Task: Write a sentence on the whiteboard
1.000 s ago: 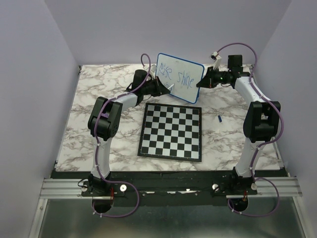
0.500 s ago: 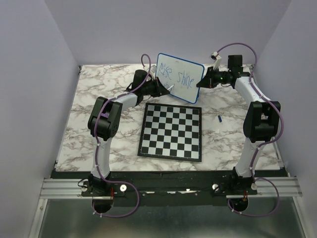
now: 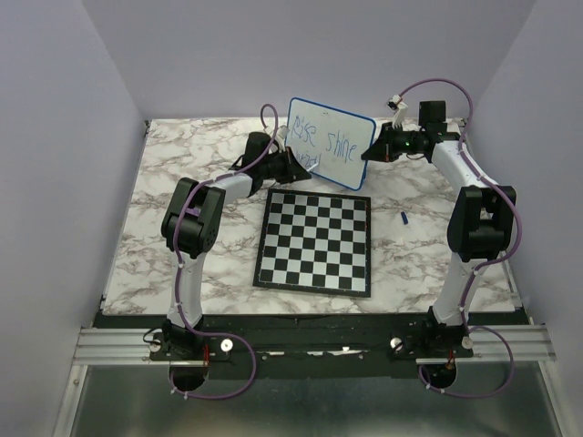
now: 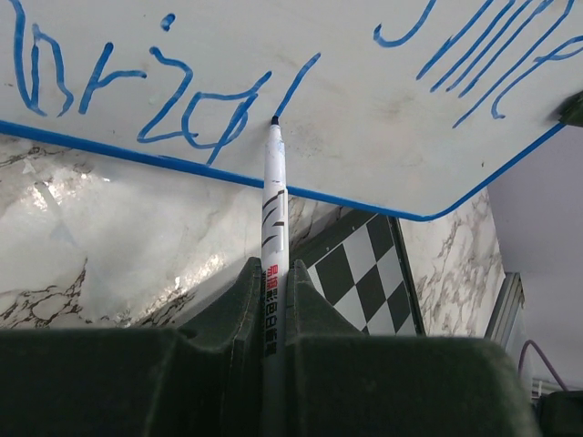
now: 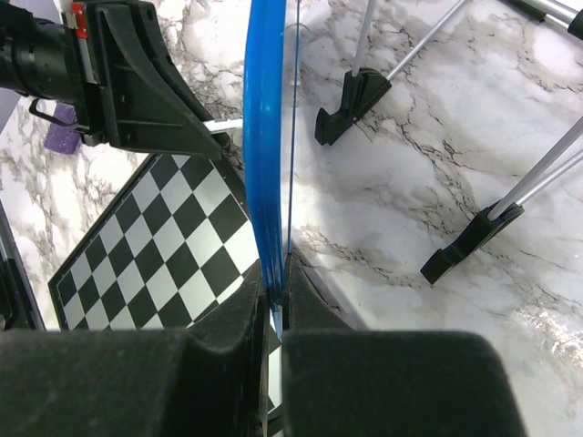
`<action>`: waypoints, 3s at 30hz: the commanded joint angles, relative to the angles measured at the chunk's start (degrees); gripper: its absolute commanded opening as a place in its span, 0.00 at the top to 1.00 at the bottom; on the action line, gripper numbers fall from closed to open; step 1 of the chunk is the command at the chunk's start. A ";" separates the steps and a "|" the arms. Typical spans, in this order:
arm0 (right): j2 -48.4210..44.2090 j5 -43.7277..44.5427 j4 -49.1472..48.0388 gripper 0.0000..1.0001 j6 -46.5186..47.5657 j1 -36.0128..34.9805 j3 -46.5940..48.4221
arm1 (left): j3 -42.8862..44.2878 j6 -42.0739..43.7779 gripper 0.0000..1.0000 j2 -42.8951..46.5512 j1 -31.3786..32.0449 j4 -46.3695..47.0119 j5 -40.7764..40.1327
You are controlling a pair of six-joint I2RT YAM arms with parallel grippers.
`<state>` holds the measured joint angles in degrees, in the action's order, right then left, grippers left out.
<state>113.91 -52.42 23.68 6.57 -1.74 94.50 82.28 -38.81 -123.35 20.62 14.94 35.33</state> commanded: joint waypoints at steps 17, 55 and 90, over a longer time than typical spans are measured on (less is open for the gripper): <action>0.53 -2.95 0.49 1.00 0.38 -0.37 -0.19 | -2.65 0.93 1.00 -0.05 0.21 -0.79 0.79; 0.53 -2.86 0.49 1.00 0.46 -0.37 -0.28 | 1.30 -1.45 1.00 -0.05 -0.23 1.68 -0.70; 0.44 -2.95 0.49 1.00 0.46 -0.28 -0.28 | 3.50 -0.22 1.00 -2.33 0.21 -1.05 2.46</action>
<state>113.91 -53.01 23.68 6.59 -1.74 94.50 84.40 -40.05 -124.09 20.47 14.15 36.10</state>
